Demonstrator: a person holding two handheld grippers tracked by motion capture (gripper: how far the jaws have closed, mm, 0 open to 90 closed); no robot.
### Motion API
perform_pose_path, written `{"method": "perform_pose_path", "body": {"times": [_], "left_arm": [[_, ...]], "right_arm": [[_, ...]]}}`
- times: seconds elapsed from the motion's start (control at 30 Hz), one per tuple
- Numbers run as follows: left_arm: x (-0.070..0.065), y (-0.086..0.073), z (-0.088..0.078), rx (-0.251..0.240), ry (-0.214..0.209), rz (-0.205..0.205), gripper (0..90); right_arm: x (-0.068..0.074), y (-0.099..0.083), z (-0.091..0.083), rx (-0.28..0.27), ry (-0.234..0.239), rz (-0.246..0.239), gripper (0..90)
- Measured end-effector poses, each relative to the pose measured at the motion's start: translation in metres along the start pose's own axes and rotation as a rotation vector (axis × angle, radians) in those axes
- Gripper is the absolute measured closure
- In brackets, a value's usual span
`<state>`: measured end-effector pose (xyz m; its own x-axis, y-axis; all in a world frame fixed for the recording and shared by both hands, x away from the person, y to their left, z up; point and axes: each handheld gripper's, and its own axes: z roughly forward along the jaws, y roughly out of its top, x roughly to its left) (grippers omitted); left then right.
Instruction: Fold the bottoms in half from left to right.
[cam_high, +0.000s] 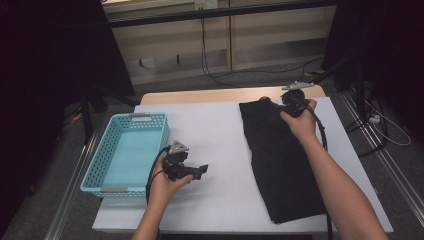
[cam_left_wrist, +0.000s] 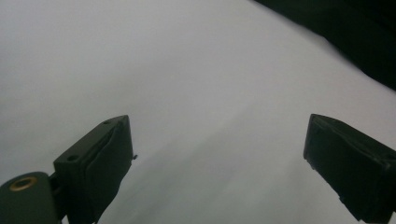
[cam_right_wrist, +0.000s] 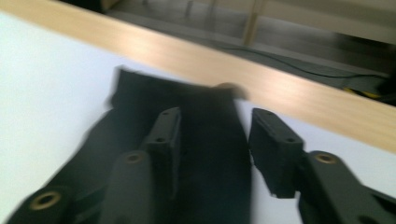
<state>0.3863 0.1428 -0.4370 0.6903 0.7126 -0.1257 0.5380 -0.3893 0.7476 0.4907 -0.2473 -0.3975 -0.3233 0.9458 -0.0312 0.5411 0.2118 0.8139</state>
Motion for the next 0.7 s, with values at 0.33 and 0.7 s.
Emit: {"method": "perform_pose_path", "body": {"times": [0.33,0.7], "left_arm": [[-0.004,0.0,0.0,0.003,-0.005,0.009,8.3],[-0.003,-0.001,0.003,0.007,-0.002,0.008,8.3]], "right_arm": [[0.068,-0.037,0.021,0.123,0.162,-0.057,42.5],[0.093,-0.048,0.042,0.119,0.106,-0.082,47.4]]}}
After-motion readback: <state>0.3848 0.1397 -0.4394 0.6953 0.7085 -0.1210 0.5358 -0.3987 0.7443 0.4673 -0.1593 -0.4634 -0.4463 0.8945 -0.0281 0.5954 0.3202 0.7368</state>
